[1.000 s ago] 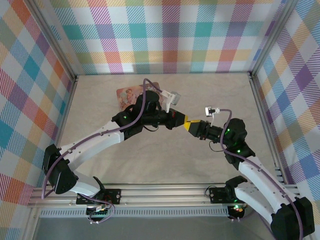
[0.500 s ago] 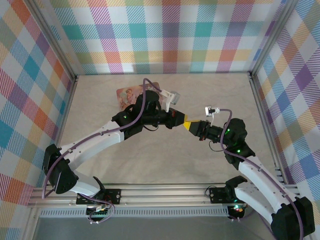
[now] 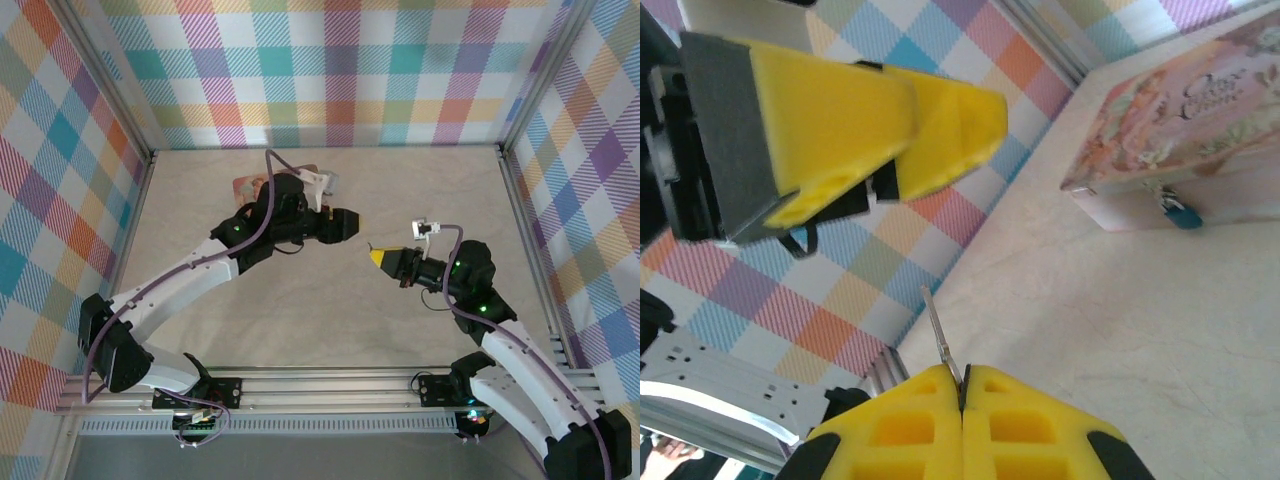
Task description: Unlock a padlock with a key
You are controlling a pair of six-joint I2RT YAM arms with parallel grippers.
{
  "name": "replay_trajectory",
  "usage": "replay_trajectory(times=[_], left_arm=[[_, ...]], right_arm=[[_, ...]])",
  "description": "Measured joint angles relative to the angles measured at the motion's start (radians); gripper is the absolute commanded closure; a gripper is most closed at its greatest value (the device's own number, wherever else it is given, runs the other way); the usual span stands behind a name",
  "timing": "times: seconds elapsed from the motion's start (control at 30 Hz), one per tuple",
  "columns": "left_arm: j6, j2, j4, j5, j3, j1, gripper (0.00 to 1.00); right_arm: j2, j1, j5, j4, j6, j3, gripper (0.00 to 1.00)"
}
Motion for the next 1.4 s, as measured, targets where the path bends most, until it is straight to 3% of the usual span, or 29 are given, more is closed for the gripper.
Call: replay_trajectory(times=[0.27,0.4,0.6,1.0,1.4], left_arm=[[0.032,0.092,-0.171,-0.164,0.062,0.098,0.22],[0.075,0.208,-0.233,-0.253,0.131,0.129,0.00],[0.103,0.364,-0.277,-0.330,0.214,0.160,0.00],[0.171,0.634,-0.355,-0.349,0.510,0.164,0.00],[0.217,0.748,-0.414,-0.340,0.597,0.164,0.00]], right_arm=[[-0.050,0.000,0.080,-0.197,-0.080,0.002,1.00],[-0.064,0.000,0.106,-0.244,-0.095,0.002,1.00],[-0.070,0.000,0.121,-0.273,-0.107,0.002,1.00],[-0.090,0.000,0.133,-0.304,-0.110,0.002,1.00],[-0.111,0.000,0.146,-0.347,-0.110,0.001,1.00]])
